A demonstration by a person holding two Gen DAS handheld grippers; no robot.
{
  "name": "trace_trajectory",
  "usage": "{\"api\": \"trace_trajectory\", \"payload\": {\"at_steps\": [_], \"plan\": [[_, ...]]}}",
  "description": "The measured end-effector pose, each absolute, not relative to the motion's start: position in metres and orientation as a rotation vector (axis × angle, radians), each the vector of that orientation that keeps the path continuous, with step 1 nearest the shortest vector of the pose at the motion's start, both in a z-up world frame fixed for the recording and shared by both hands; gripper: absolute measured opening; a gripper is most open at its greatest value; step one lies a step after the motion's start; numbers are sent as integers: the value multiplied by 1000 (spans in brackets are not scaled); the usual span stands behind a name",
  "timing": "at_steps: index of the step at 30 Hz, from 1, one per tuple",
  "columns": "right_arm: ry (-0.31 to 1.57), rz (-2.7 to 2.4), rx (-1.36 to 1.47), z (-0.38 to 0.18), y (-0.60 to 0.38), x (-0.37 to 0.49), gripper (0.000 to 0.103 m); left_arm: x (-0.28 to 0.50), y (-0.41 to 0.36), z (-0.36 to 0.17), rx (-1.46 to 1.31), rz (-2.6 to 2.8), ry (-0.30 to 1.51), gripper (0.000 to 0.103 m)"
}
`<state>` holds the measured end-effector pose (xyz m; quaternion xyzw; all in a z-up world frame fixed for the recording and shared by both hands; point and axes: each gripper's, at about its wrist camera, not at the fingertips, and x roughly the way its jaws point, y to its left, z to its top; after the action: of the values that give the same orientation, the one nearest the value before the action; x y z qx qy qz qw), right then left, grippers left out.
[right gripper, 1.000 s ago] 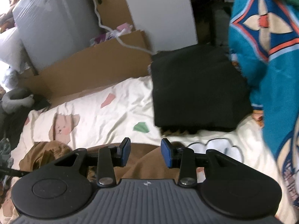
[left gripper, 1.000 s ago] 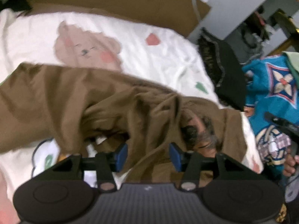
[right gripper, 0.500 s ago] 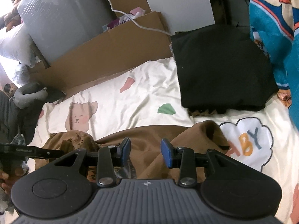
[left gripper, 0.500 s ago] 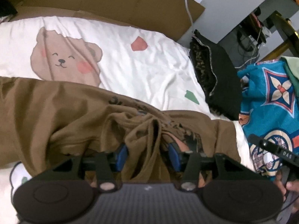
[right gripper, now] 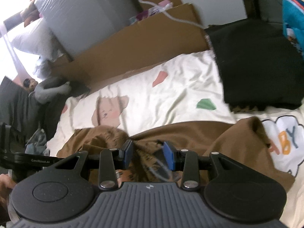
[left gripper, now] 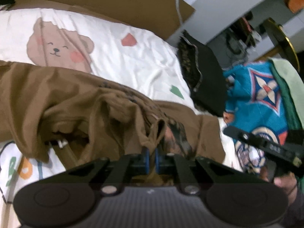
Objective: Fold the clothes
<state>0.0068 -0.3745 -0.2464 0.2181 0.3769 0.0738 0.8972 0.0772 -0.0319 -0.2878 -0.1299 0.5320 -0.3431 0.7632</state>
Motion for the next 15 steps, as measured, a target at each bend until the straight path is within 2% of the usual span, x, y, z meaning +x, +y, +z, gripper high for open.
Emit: {"api": "trace_trajectory", "payload": {"at_steps": [15], "plan": [[830, 230, 360, -246, -325, 21, 43, 24, -6, -297, -285, -822, 1250, 6]]}}
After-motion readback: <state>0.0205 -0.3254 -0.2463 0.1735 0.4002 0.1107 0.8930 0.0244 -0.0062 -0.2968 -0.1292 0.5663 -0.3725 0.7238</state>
